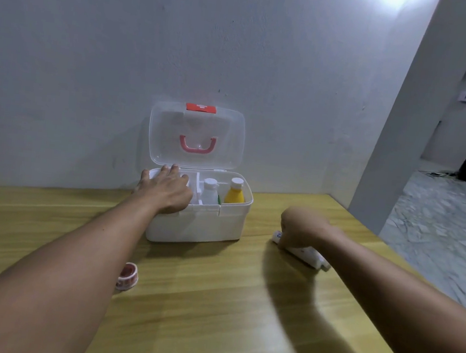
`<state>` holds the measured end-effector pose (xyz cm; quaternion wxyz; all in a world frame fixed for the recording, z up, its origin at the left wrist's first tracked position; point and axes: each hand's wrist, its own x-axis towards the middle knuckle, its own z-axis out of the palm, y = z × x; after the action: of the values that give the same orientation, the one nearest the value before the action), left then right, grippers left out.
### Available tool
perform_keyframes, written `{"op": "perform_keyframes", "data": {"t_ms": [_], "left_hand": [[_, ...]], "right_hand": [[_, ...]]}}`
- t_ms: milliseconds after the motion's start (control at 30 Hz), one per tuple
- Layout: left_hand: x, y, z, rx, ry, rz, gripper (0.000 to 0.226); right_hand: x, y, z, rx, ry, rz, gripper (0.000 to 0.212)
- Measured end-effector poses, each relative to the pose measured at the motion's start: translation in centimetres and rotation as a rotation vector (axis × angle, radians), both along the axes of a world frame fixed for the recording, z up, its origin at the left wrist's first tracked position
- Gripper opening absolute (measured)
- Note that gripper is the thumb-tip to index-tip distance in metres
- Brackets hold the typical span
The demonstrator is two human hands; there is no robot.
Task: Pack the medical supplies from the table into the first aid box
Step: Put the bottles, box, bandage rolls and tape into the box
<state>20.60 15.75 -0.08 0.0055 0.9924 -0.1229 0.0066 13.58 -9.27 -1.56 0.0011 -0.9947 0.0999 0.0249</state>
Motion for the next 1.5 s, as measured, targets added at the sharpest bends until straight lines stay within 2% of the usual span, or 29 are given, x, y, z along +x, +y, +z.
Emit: {"op": "perform_keyframes", "data": {"t_ms": [167,300,400,533,633,700,867,1067,1267,1500], "left_hand": [[0.1,0.0,0.0,0.028,-0.01,-0.004,0.06],[0.3,0.1,-0.1,0.019,-0.014,-0.007,0.061],[0.3,0.1,-0.2,0.008,-0.019,-0.013,0.061],[0.6,0.1,-0.3,0.011,-0.018,-0.013,0.061],[0.7,0.2,-0.3,0.01,-0.019,-0.015,0.06],[0.7,0.2,-0.4,0.013,-0.022,-0.014,0.06],[0.5,0.1,-0.3,0.006,-0.031,-0.014,0.06],[0.5,0.2,-0.3,-0.001,-0.034,-0.013,0.062],[0.7,0.1,-0.4,-0.006,-0.023,-0.001,0.061],[0.5,0.1,-0.3,-0.011,-0.021,-0.007,0.061]], "right_hand": [[-0.5,0.8,0.7,-0.136,0.078,0.06,0.04],[-0.8,1.0,1.9,-0.029,0.064,0.09,0.04],[-0.4,0.9,3.8,0.086,-0.168,0.086,0.035],[-0.3,1.6,7.6,0.581,-0.609,0.117,0.027],[-0.8,3.7,9.0,0.759,-0.836,0.15,0.033],[-0.7,5.2,8.4,0.73,-0.894,0.156,0.034],[-0.1,7.5,5.3,0.511,-0.905,0.198,0.037],[0.4,8.4,4.7,0.352,-1.037,0.32,0.035],[0.5,8.6,2.0,0.197,-0.885,0.39,0.038],[0.2,7.9,-0.2,0.133,-0.753,0.447,0.026]]}}
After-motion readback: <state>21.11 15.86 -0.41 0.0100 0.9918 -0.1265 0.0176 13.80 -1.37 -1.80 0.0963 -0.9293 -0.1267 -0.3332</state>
